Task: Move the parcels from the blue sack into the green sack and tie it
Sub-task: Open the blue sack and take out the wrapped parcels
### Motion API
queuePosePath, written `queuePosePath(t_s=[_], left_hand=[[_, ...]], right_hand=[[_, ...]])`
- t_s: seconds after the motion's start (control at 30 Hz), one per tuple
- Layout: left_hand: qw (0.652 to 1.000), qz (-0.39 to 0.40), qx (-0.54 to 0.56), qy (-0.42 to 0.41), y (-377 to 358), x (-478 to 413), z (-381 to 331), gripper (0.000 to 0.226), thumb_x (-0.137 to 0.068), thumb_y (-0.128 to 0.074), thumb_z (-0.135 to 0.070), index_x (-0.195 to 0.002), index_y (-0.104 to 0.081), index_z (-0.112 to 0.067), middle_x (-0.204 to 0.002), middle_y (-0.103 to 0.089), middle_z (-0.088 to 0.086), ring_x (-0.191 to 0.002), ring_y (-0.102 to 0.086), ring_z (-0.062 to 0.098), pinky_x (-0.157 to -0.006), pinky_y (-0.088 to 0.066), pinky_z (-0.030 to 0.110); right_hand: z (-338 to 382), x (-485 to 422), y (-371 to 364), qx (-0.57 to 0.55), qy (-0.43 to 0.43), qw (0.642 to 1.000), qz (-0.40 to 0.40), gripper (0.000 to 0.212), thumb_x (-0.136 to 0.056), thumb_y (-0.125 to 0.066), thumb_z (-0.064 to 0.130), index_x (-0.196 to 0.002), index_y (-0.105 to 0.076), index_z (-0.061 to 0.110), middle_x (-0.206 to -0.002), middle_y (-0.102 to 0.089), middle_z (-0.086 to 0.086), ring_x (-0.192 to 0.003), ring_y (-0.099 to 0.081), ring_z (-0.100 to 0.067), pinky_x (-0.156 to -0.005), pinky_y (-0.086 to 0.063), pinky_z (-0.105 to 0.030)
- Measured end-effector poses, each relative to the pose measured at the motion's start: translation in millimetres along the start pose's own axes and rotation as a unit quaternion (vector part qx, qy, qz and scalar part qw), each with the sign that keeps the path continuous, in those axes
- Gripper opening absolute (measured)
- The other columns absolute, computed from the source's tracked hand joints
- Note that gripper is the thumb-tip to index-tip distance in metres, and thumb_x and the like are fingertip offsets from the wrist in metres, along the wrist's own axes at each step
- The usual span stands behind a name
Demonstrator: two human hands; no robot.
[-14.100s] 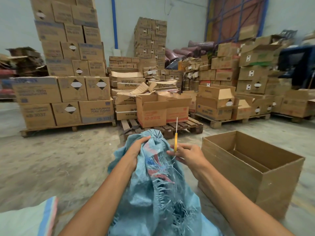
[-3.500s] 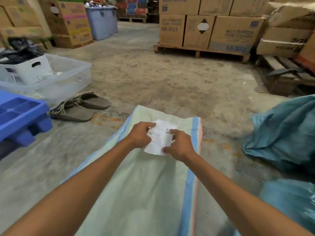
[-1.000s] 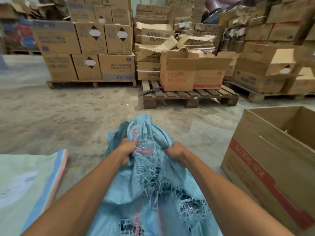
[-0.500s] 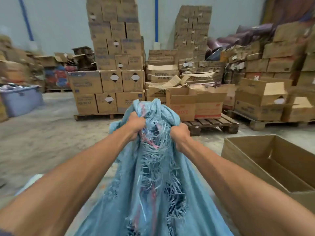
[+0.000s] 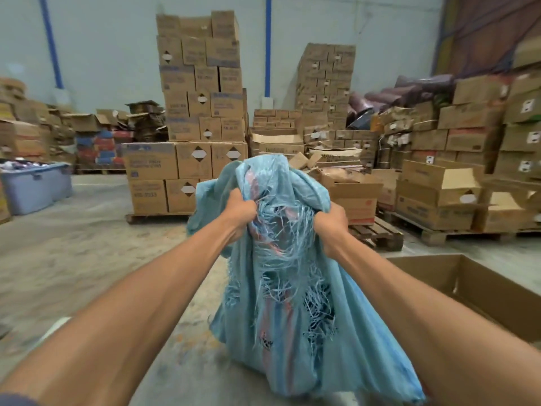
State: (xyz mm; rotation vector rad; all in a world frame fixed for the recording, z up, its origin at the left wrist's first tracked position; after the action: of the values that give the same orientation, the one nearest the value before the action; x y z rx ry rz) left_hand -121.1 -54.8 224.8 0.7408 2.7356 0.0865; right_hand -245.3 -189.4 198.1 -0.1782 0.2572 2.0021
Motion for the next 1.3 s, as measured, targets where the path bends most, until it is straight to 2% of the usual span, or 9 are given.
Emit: queuePosePath(t_s=[0.3,0.4,0.57,0.7,0.77,0.87,1.03,1.17,1.3], left_hand=[[0.992,0.114,0.015,0.058,-29.4,32.5,50.0,0.029,-0.085,-0.059,0.000,-0.114,-0.059,-0.005,-0.106,-0.069,0.014,-0.095,-0.067,0.027,-0.084,-0.058,0.041],[0.967,0.193,0.089,0.139,-23.9,45.7,62.8,0.055,-0.064,-0.070,-0.042,-0.108,-0.066,-0.009,-0.104,-0.069,0.013,-0.088,-0.065,0.026,-0.079,-0.052,0.035],[0.937,0.232,0.172,0.194,-15.9,47.9,93.1,0.082,-0.081,-0.028,-0.087,-0.118,-0.070,-0.027,-0.112,-0.072,0.016,-0.099,-0.071,0.032,-0.084,-0.057,0.043],[0.928,0.311,0.033,0.205,-6.6,54.1,100.3,0.038,-0.092,-0.062,-0.043,-0.117,-0.068,-0.014,-0.104,-0.073,0.009,-0.089,-0.069,0.027,-0.098,-0.051,0.047],[0.942,0.305,-0.011,0.141,-9.0,54.5,90.8,0.030,-0.088,-0.061,-0.010,-0.117,-0.066,-0.016,-0.106,-0.072,0.006,-0.089,-0.069,0.022,-0.087,-0.055,0.040],[0.949,0.298,0.030,0.096,-13.8,50.3,83.8,0.077,-0.073,-0.054,0.015,-0.140,-0.051,-0.023,-0.131,-0.062,0.006,-0.108,-0.066,0.022,-0.080,-0.059,0.034],[0.962,0.266,0.036,0.053,-12.1,53.9,80.1,0.068,-0.077,-0.040,0.029,-0.123,-0.062,-0.016,-0.110,-0.071,0.008,-0.097,-0.069,0.019,-0.069,-0.060,0.028],[0.987,0.160,-0.022,0.019,-7.2,51.4,79.8,0.055,-0.082,-0.051,0.016,-0.127,-0.052,-0.014,-0.107,-0.065,0.007,-0.099,-0.064,0.020,-0.063,-0.051,0.023],[0.937,0.185,0.282,0.085,7.8,36.8,74.2,0.061,-0.063,-0.060,-0.020,-0.124,-0.059,-0.020,-0.121,-0.053,0.014,-0.103,-0.045,0.031,-0.082,-0.037,0.037]], right_hand=[[-86.7,30.3,37.3,0.076,-0.059,0.995,-0.003,0.029,-0.086,-0.049,0.005,-0.102,-0.066,0.022,-0.098,-0.070,-0.004,-0.095,-0.064,-0.030,-0.086,-0.053,-0.042],[-93.1,35.2,59.4,0.138,-0.112,0.983,0.043,0.013,-0.076,-0.063,0.024,-0.089,-0.063,0.019,-0.099,-0.069,-0.013,-0.087,-0.062,-0.029,-0.074,-0.047,-0.040],[-96.5,33.4,83.0,0.022,-0.187,0.957,0.223,0.093,-0.075,-0.037,0.086,-0.090,-0.073,0.003,-0.095,-0.073,-0.023,-0.091,-0.066,-0.034,-0.087,-0.050,-0.039],[-124.7,14.1,78.4,0.099,-0.328,0.905,0.251,0.154,-0.031,-0.018,0.114,-0.149,-0.048,0.019,-0.155,-0.043,-0.014,-0.142,-0.040,-0.037,-0.117,-0.026,-0.064],[-137.1,12.4,71.0,0.110,-0.335,0.900,0.257,0.149,-0.035,-0.016,0.113,-0.143,-0.056,0.019,-0.146,-0.054,-0.016,-0.134,-0.049,-0.038,-0.114,-0.033,-0.058],[-131.8,24.5,53.4,0.019,-0.337,0.906,0.254,0.121,-0.052,-0.035,0.106,-0.118,-0.074,0.013,-0.117,-0.073,-0.016,-0.114,-0.066,-0.036,-0.105,-0.047,-0.050],[-95.6,6.9,17.5,-0.281,-0.200,0.925,0.162,0.040,-0.092,-0.065,0.047,-0.104,-0.071,0.009,-0.105,-0.071,-0.018,-0.091,-0.065,-0.033,-0.097,-0.052,-0.054],[-68.1,10.7,7.6,-0.174,-0.085,0.978,0.077,0.005,-0.088,-0.065,0.009,-0.092,-0.067,0.006,-0.079,-0.070,-0.009,-0.068,-0.067,-0.021,-0.059,-0.056,-0.034],[-52.5,17.5,11.3,0.131,0.139,0.981,0.018,0.020,-0.079,-0.061,0.000,-0.097,-0.070,-0.001,-0.101,-0.073,-0.021,-0.101,-0.067,-0.040,-0.084,-0.056,-0.045]])
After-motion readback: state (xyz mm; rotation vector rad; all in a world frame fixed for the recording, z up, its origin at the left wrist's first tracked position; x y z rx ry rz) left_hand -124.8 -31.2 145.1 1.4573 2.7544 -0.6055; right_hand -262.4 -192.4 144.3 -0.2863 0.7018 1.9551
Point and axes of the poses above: each hand's wrist, its own x-axis away from the middle knuckle, its own y-axis out of the back of the hand, z = x × y, the point moved 1 cm from there along -x, towards the middle knuckle
